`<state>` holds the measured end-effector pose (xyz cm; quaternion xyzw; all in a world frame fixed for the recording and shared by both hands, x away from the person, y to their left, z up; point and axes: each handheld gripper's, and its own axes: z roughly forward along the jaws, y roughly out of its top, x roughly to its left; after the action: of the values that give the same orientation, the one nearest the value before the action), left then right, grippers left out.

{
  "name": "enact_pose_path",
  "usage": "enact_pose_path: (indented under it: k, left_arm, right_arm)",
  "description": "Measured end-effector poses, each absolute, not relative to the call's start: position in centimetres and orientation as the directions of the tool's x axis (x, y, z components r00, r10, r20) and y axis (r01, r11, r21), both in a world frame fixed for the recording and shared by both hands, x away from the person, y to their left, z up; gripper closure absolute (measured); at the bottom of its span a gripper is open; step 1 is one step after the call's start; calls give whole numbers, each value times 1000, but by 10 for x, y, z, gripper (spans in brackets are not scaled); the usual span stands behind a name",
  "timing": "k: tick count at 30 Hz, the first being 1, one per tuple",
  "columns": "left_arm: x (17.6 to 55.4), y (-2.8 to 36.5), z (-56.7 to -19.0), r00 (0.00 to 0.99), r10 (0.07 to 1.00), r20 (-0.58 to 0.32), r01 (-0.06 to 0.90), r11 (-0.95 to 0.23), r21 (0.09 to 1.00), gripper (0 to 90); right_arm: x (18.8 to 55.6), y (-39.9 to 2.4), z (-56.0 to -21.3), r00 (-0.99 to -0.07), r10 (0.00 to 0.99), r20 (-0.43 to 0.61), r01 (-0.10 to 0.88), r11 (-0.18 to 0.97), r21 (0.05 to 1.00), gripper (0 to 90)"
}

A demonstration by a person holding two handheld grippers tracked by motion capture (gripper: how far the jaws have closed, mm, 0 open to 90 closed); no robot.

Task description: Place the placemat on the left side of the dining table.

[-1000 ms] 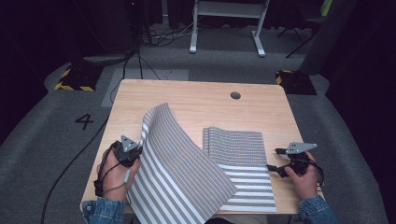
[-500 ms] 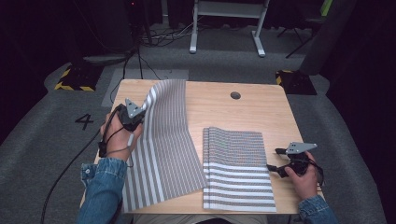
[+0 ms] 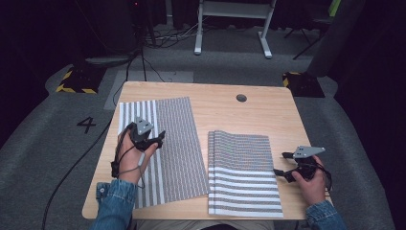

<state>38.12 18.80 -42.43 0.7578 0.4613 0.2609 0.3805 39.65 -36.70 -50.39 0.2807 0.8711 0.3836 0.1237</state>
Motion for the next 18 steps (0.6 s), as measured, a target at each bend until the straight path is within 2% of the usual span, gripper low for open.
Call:
enact_pose_path:
  k: [11,18]
  left_arm:
    - [323,158,-445,541,840,-30,586,-351,730,299]
    - [298,123,-466,618,785,-37,612,-451,649,301]
  right_arm:
    - [396,-367,-504,-811,584,0,394,548,738,128]
    - [396,-367,-504,-811,585,0,395,548,738,128]
